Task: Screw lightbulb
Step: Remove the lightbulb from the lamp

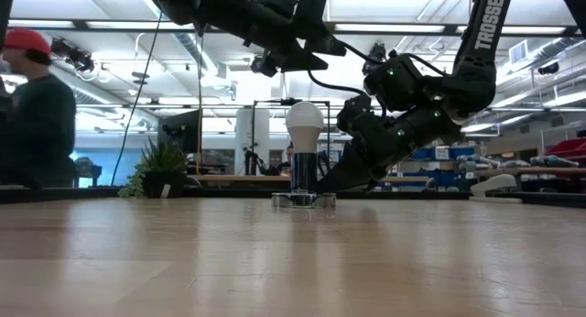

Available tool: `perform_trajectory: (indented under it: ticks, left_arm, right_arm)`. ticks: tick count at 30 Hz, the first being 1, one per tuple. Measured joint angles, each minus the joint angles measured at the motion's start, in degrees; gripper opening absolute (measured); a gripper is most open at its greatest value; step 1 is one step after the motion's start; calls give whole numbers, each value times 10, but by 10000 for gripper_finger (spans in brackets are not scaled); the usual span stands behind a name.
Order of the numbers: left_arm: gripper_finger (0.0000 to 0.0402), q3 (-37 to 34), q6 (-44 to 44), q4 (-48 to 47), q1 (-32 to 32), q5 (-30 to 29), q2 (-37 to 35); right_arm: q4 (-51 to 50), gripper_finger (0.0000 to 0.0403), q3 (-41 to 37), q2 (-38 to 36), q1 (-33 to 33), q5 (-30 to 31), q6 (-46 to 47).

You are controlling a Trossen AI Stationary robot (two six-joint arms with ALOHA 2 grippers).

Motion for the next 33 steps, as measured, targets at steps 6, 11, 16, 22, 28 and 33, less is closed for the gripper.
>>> perform_trajectory:
  ticks: [6, 11, 16, 22, 28, 33]
  left_arm:
    - [273, 0, 0, 0, -1, 0, 0]
    - [273, 0, 0, 0, -1, 0, 0]
    - [273, 0, -3, -2, -1, 1, 0]
    - [273, -1, -63, -45, -5, 23, -1]
    - [273, -13, -93, -53, -4, 51, -1]
    - [273, -13, -99, -52, -4, 52, -1]
  right_arm:
    - [0, 7, 0, 0, 0, 0, 3]
    - [0, 7, 0, 0, 0, 0, 2]
    - [-1, 7, 0, 0, 0, 0, 0]
    - [-1, 7, 0, 0, 0, -1, -2]
    - [-1, 7, 0, 0, 0, -1, -2]
    - [-1, 7, 0, 0, 0, -1, -2]
